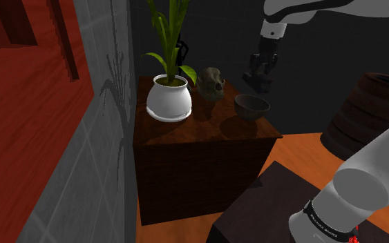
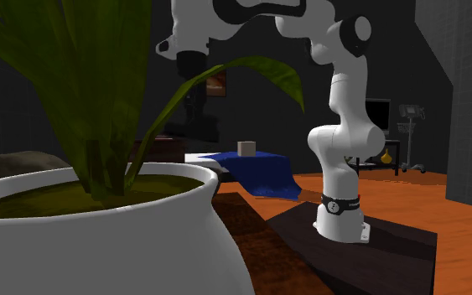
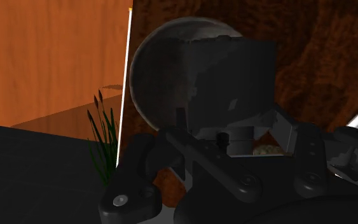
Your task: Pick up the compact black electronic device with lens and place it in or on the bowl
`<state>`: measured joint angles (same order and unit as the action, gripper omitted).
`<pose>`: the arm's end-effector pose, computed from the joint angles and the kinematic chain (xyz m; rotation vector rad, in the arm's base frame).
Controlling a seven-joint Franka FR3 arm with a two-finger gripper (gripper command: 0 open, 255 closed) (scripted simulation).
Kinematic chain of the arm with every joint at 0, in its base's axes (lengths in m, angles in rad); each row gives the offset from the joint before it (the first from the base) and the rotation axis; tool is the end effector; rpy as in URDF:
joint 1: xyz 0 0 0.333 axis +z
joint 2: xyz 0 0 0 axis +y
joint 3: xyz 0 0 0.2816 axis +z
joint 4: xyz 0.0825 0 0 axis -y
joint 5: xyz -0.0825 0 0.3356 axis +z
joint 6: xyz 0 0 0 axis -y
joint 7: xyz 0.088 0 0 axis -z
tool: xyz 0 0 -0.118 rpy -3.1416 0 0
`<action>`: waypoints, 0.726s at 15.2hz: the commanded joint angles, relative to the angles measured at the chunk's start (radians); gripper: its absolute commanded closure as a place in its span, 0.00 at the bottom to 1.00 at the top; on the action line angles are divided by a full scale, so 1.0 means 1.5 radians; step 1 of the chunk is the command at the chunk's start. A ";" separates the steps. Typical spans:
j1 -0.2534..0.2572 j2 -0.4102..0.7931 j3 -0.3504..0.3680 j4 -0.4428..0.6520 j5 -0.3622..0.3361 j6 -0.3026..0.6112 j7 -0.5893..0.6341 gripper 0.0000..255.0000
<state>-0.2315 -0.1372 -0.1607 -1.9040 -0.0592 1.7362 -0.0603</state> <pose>0.4337 -0.1895 0.5173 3.0732 -0.4950 -0.0615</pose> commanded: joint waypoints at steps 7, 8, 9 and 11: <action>-0.010 0.011 -0.014 -0.038 -0.001 0.051 -0.022 1.00; -0.010 0.012 -0.014 -0.046 -0.001 0.060 -0.022 1.00; -0.011 0.013 -0.015 -0.054 -0.001 0.069 -0.022 1.00; -0.011 0.015 -0.015 -0.070 -0.001 0.087 -0.022 1.00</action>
<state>-0.2473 -0.1154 -0.1825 -1.9970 -0.0611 1.8520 -0.0926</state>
